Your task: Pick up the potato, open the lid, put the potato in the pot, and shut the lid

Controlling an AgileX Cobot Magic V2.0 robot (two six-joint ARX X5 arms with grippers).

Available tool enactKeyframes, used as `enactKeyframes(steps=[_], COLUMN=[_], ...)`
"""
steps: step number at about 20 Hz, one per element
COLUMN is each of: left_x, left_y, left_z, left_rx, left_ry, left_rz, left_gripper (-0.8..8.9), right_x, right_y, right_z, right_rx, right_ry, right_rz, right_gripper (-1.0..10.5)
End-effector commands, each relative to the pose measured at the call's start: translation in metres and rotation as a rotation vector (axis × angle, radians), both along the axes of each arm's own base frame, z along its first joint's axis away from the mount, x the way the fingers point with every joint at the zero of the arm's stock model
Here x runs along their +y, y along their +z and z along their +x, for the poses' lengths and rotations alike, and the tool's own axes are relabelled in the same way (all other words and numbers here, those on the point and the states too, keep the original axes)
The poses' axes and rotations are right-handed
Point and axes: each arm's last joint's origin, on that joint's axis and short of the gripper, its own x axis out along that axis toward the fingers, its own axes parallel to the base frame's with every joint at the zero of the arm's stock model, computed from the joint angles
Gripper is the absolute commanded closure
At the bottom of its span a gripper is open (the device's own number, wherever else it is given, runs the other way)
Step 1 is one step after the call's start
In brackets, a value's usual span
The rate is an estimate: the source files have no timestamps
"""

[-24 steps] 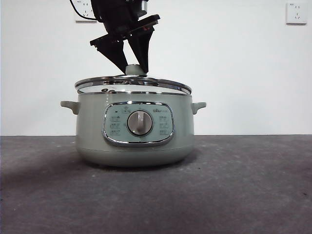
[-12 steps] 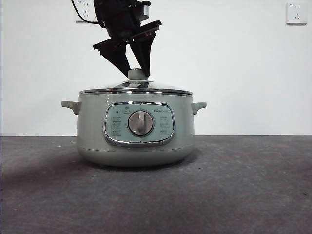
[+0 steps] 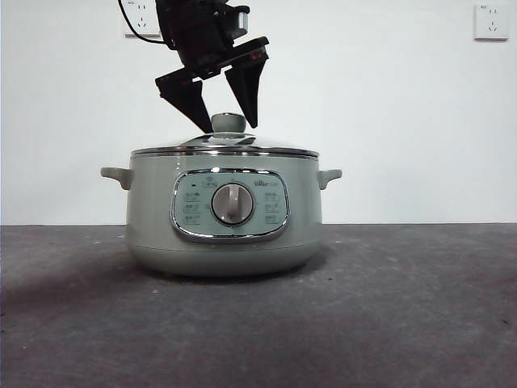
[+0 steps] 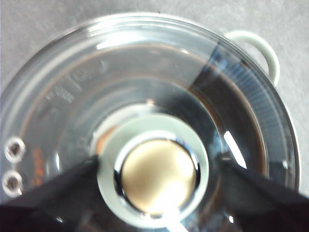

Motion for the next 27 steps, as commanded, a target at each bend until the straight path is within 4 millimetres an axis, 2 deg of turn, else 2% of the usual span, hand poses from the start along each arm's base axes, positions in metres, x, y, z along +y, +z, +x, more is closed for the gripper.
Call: enactKeyframes(steps=[1, 5, 7, 8, 10, 11, 15, 19, 27], left_x=[0.004, 0.017, 0.025, 0.03, 0.038, 0.043, 0.061, 0.074, 0.077], left_y=[0.014, 0.051, 0.07, 0.08, 0.098, 0.108, 0.143, 0.163, 0.167], left_z=[-0.008, -0.033, -0.049, -0.058, -0.075, -0.084, -0.119, -0.143, -0.148], left_rx=[-0.02, -0.08, -0.104, -0.112, -0.145, -0.169, -0.267, -0.33, -0.354], left_ry=[0.01, 0.008, 0.009, 0.008, 0.006, 0.004, 0.005, 0.006, -0.005], left_rz=[-0.016, -0.047, -0.06, -0.064, -0.083, -0.102, -0.153, -0.186, -0.178], left_gripper=[3.06, 3.08, 3.51, 4.53, 7.45, 8.35, 8.17, 8.17, 8.16], right_x=[0.001, 0.001, 0.0, 0.001, 0.001, 0.001, 0.001, 0.001, 0.001], right_y=[-0.002, -0.002, -0.002, -0.002, -0.002, -0.002, -0.002, -0.002, -0.002], right_z=[0.0, 0.0, 0.0, 0.001, 0.001, 0.001, 0.001, 0.001, 0.001], right_rx=[0.004, 0.004, 0.002, 0.001, 0.0, 0.001, 0.001, 0.001, 0.001], right_ry=[-0.007, -0.012, -0.014, -0.014, -0.015, -0.015, -0.015, -0.015, -0.015], right_rz=[0.004, 0.006, 0.002, 0.002, 0.001, 0.001, 0.001, 0.001, 0.001], right_gripper=[9.6, 9.6, 9.5, 9.5, 9.5, 9.5, 9.5, 9.5, 9.5])
